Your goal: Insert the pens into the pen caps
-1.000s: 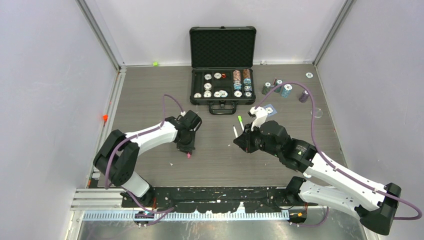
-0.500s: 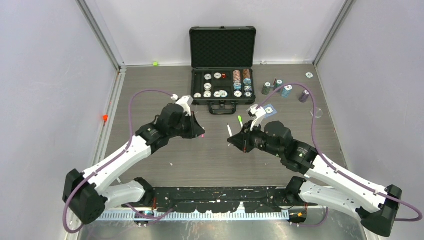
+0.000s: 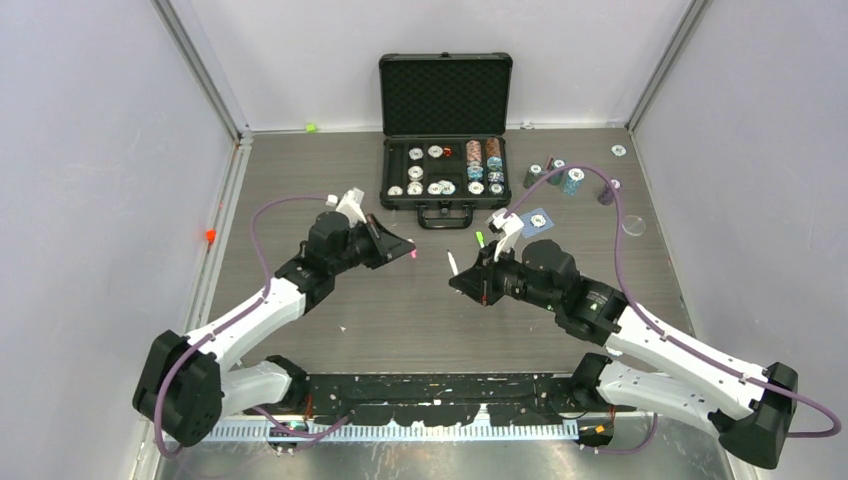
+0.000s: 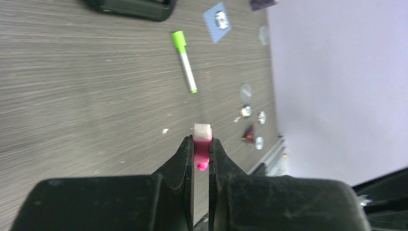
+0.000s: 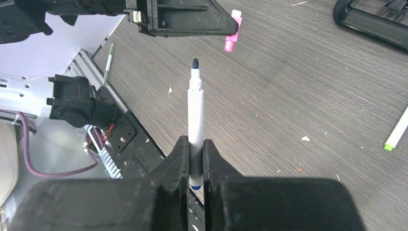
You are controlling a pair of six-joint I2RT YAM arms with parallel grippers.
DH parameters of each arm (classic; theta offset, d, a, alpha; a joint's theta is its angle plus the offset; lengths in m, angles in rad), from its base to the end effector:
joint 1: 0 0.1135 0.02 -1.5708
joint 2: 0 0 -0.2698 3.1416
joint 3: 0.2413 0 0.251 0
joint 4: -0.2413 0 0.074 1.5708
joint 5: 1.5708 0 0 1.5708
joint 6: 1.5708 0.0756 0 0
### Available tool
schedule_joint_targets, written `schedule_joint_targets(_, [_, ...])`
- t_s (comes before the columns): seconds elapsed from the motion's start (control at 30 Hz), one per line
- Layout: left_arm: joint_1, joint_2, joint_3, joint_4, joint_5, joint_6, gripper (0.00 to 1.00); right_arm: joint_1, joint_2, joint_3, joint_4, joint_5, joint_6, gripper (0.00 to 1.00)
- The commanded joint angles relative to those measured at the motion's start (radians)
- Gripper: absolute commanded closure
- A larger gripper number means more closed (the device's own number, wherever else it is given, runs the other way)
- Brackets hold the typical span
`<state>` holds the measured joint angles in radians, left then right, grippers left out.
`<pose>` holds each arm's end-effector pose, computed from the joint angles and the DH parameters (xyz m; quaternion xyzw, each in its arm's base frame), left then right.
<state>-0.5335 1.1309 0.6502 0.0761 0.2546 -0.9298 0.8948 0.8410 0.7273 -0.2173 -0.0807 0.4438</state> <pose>0.2350 -0.1609 0.2402 -0.0945 0.8256 -0.4437 0.3356 0.1394 0.1835 0.2980 -0.2047 0.7874 0.3859 0.4349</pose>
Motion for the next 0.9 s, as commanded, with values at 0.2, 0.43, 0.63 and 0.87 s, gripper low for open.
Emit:
schedule_joint_targets(0.2, [0.002, -0.082, -0.056, 0.407, 0.105, -0.233, 1.00, 0.018, 0.095, 0.066, 0.101, -0.058, 0.005, 1.00])
schedule_joint_targets(0.43, [0.001, -0.148, -0.046, 0.362, 0.102, -0.224, 1.00, 0.035, 0.162, 0.108, 0.127, -0.062, 0.002, 1.00])
schedule_joint_targets(0.63, [0.001, -0.167, -0.057, 0.358, 0.114, -0.216, 1.00, 0.048, 0.204, 0.141, 0.134, -0.048, 0.002, 1.00])
schedule_joint_targets(0.87, [0.002, -0.191, -0.056, 0.338, 0.119, -0.197, 1.00, 0.054, 0.233, 0.165, 0.123, -0.021, -0.001, 0.99])
